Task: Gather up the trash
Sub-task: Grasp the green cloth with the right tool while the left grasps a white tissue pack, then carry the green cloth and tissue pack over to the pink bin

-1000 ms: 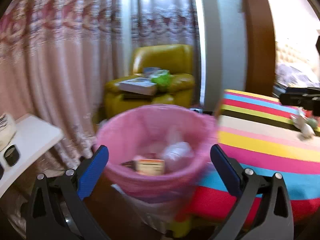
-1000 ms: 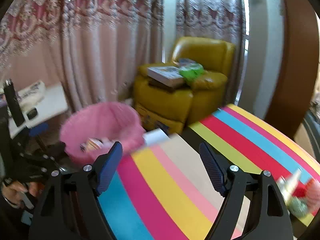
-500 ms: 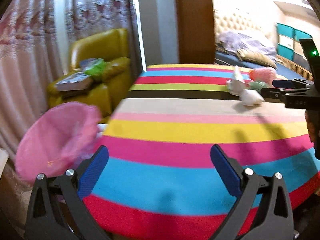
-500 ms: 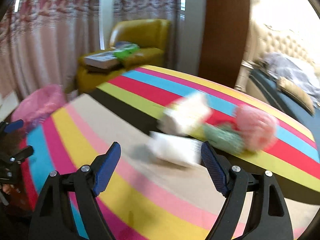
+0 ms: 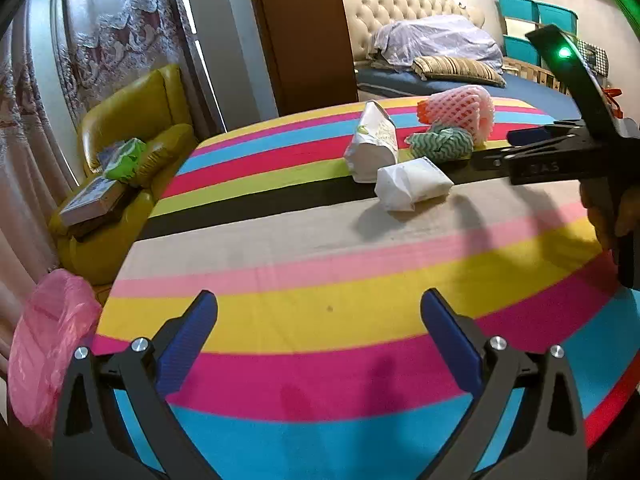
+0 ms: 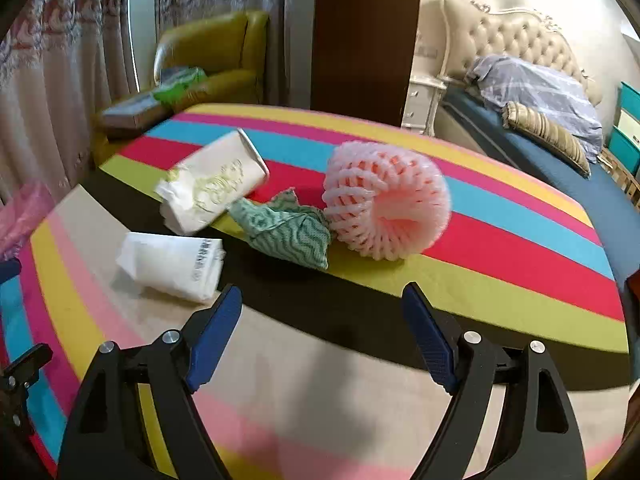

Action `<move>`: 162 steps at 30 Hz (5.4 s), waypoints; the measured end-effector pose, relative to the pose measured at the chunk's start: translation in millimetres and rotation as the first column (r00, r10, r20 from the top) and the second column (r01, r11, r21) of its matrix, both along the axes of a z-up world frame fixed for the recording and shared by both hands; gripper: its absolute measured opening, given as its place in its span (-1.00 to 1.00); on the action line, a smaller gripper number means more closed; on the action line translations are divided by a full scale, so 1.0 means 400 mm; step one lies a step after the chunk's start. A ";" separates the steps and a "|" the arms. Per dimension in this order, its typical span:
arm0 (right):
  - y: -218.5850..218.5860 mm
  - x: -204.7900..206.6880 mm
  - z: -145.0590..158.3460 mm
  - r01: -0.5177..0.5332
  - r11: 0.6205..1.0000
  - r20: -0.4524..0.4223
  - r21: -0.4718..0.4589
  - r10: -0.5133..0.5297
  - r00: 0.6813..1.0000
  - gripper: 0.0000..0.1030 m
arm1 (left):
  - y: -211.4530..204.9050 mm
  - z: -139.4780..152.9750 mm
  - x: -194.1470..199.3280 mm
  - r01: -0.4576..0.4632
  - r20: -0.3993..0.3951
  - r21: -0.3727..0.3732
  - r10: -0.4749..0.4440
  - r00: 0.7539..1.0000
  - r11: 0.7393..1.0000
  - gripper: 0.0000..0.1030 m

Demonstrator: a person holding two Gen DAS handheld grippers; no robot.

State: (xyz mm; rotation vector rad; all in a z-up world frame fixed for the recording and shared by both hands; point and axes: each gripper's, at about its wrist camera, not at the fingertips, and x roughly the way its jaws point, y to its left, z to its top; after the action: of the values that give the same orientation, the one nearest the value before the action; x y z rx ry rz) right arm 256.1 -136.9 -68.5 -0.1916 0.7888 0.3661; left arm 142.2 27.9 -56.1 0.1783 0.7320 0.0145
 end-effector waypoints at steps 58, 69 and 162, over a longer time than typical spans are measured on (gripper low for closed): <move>-0.191 -0.286 0.024 0.061 0.993 0.037 0.100 -0.065 0.997 -0.31 | -0.187 -0.001 0.119 0.133 -0.031 -0.202 -0.142 0.989 0.970 0.19; -0.168 -0.342 0.020 0.090 0.980 0.054 0.175 -0.100 0.993 -0.31 | -0.155 -0.005 -0.006 0.110 0.034 -0.197 -0.105 0.994 0.974 0.20; 0.729 -0.447 0.081 -0.585 0.811 0.123 -0.019 0.582 0.804 -0.30 | 0.689 0.111 -0.566 -0.461 0.264 -0.220 0.507 0.821 0.860 0.23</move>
State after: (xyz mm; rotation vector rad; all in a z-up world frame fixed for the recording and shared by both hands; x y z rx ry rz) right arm 77.1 154.8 -36.1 -0.4395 0.5868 0.9422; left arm -84.3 303.6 -11.8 -0.1575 0.4391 0.4701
